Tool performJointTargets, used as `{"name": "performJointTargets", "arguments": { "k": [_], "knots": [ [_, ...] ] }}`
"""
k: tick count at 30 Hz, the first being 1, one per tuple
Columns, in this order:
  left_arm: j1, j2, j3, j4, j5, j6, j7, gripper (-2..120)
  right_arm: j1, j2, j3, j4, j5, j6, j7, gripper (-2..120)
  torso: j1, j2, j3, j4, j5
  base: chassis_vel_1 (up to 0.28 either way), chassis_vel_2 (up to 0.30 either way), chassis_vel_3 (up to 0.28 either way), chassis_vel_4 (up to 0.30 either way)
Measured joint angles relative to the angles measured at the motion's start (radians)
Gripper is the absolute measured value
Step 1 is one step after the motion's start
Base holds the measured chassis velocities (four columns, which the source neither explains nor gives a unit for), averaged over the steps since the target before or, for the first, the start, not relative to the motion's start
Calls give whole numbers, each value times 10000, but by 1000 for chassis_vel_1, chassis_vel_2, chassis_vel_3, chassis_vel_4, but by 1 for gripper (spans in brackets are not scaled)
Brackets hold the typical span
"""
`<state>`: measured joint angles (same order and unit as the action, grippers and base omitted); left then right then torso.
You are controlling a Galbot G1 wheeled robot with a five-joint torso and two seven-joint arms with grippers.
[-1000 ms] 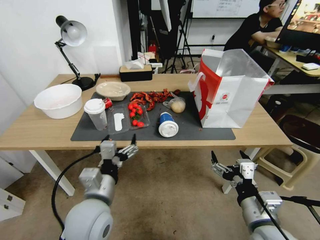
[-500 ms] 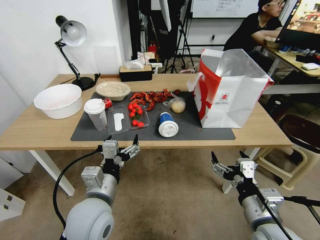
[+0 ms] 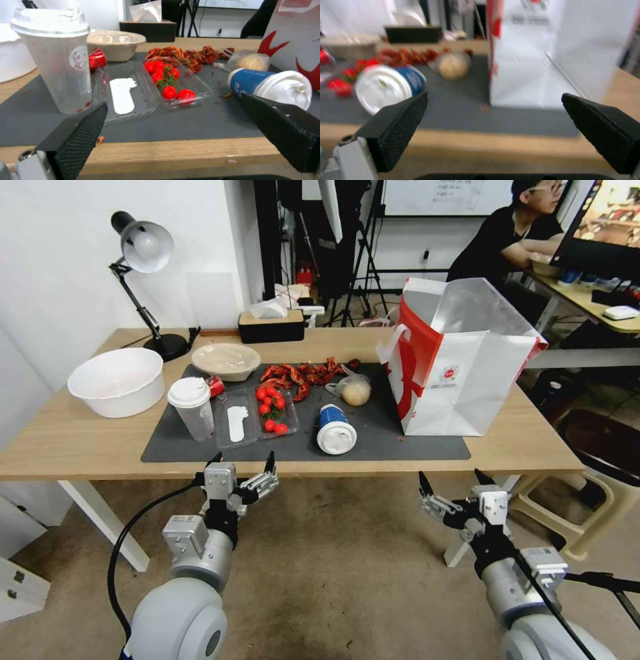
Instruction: Pick up the trash from the table and place it into the takeout bag.
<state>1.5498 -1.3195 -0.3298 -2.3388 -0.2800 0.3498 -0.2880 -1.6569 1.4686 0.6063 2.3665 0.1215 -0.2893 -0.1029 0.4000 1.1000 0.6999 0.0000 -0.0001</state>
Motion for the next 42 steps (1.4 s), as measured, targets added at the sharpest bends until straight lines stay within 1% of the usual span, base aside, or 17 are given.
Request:
{"name": "performJointTargets", "arguments": {
  "k": [2,4,8,10,12,13,17,19,20,22,23,25,26,30,31,33,42],
  "knots": [
    [-39,-28,-5,97,70,-38,22,100,763,-515,-135,-414,747,54,-28,100,0,-1,1,0,2,0,0,0,0],
    [-47,-40,-4,116,89,-45,25,100,999,-661,-221,-533,1048,29,2,100,1,0,1,1,0,0,0,0,0],
    [-56,-97,-18,220,186,-54,30,100,2219,-1363,-1056,-1595,2687,39,220,100,0,-1,1,1,0,0,0,0,0],
    [-55,-97,-22,221,189,-54,30,100,2247,-1373,-1080,-1622,2717,42,225,100,0,-1,1,1,1,0,0,0,0],
    [-18,-92,-119,243,201,-54,39,100,3101,-1588,-2046,-2511,3662,224,440,100,1,-1,2,0,3,0,0,0,0],
    [-18,-92,-119,243,201,-54,39,100,3101,-1588,-2046,-2511,3662,224,440,100,1,-1,2,0,3,0,0,0,0],
    [27,-102,-231,253,223,-53,61,100,4040,-1553,-2891,-3131,3949,338,735,100,1,-1,2,1,0,0,0,0,0],
    [144,-152,-289,246,290,-87,63,100,4769,-1457,-3418,-3271,3835,-103,1184,100,1,-1,2,1,-1,0,0,0,0],
    [144,-152,-289,246,290,-87,63,100,4769,-1457,-3418,-3271,3835,-103,1184,100,1,-1,2,1,-1,0,0,0,0],
    [244,-188,-320,224,337,-130,60,100,5334,-1365,-3804,-3274,3663,-751,1842,100,1,-1,1,0,-2,0,0,0,0],
    [244,-188,-320,224,337,-130,60,100,5334,-1365,-3804,-3274,3663,-751,1842,100,1,-1,1,0,-2,0,0,0,0],
    [316,-220,-352,209,353,-181,51,100,5942,-1216,-4252,-3326,3443,-1746,2904,100,-1,-1,2,1,-2,0,0,0,0],
    [316,-220,-352,209,353,-181,51,100,5942,-1216,-4252,-3326,3443,-1746,2904,100,-1,-1,2,1,-2,0,0,0,0],
    [344,-242,-361,216,360,-277,38,100,6456,-924,-4758,-3502,3243,-2842,4143,100,-1,-1,1,-1,0,0,0,0,0],
    [344,-242,-361,216,360,-277,38,100,6456,-924,-4758,-3502,3243,-2842,4143,100,-1,-1,1,-1,0,0,0,0,0],
    [345,-242,-368,242,359,-317,25,100,6679,-753,-5044,-3600,3508,-3345,4798,100,-1,-1,1,0,0,0,0,0,0],
    [277,-234,-388,284,315,-403,-19,100,7046,-459,-5402,-4009,3922,-4090,5592,100,0,-1,1,-1,0,0,0,0,0]
  ]
}}
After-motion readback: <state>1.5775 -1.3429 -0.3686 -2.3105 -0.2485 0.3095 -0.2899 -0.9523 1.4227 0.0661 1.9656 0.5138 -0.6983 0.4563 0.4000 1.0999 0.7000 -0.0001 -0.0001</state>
